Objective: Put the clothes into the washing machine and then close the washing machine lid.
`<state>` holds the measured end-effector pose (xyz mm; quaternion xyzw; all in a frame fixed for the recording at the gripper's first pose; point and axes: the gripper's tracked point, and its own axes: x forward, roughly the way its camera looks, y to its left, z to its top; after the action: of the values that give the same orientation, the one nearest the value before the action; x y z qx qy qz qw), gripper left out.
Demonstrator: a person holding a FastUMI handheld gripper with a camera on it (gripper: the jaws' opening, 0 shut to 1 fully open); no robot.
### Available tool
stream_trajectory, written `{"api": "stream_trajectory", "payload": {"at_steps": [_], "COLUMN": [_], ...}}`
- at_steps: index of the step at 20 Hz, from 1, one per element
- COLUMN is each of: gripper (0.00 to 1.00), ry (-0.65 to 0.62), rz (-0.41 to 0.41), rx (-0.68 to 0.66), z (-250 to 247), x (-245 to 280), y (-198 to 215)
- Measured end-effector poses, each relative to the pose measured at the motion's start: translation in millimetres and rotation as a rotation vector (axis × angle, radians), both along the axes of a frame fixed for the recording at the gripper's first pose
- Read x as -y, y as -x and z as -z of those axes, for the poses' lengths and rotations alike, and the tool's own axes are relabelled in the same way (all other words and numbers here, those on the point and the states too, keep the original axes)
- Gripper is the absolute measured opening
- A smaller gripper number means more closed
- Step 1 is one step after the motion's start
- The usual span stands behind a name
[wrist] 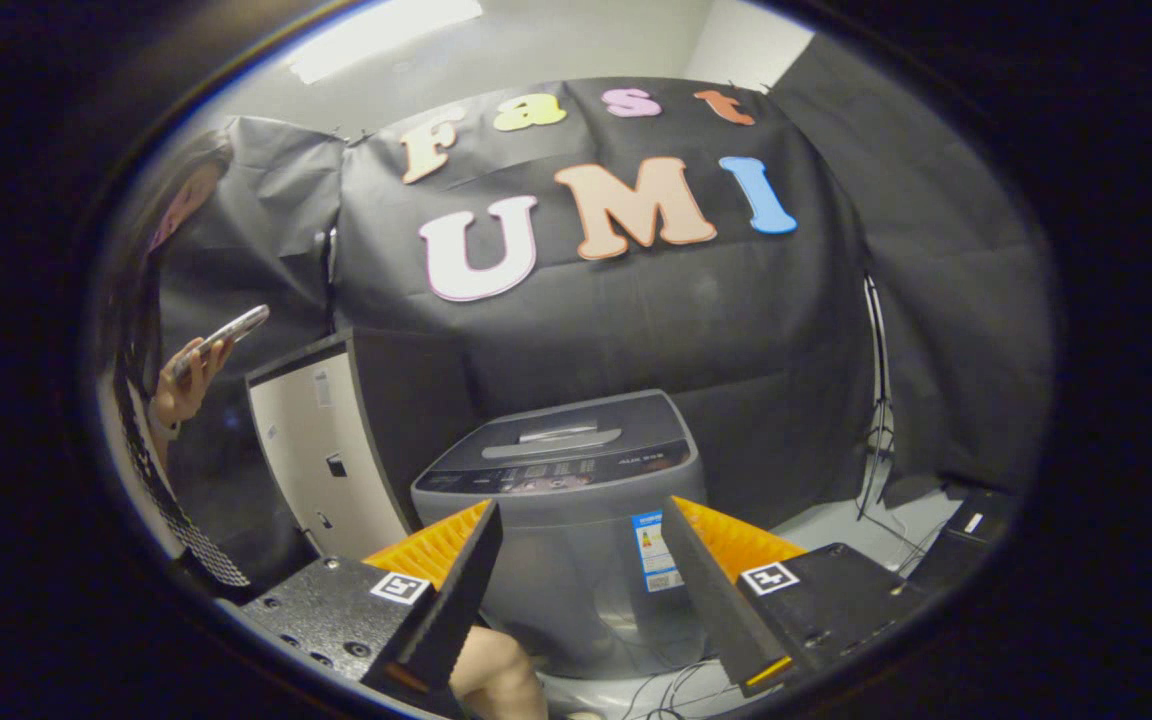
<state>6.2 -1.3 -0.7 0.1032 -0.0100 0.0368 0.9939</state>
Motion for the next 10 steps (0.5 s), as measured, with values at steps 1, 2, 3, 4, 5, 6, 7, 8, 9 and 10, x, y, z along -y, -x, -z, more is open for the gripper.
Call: {"api": "stream_trajectory", "payload": {"at_steps": [1, 2, 3, 4, 5, 6, 7, 8, 9, 10], "gripper": [0.97, 0.97, 0.97, 0.97, 0.97, 0.97, 0.97, 0.97, 0.97, 0.97], "ry": [-0.009, -0.011, -0.009, -0.005, 0.008, 0.024, 0.041, 0.055, 0.069, 0.079], "rz": [0.008, 0.018, 0.023, 0.022, 0.021, 0.022, 0.021, 0.019, 0.019, 0.017], "rx": [-0.002, 0.009, 0.002, -0.004, 0.001, 0.011, 0.005, -0.001, -0.004, -0.007], "z": [-0.5, -3.3, -2.3, -0.5, -1.1, -4.4, -3.4, -1.1, -0.8, -1.4], "x": [0.9, 1.6, 1.2, -0.9, -1.9, -2.2, -3.6, -4.7, -5.7, -7.2], "y": [1.7, 1.6, -1.1, -1.2, 0.7, 1.4, 1.0, -0.4, -0.4, -2.1]}}
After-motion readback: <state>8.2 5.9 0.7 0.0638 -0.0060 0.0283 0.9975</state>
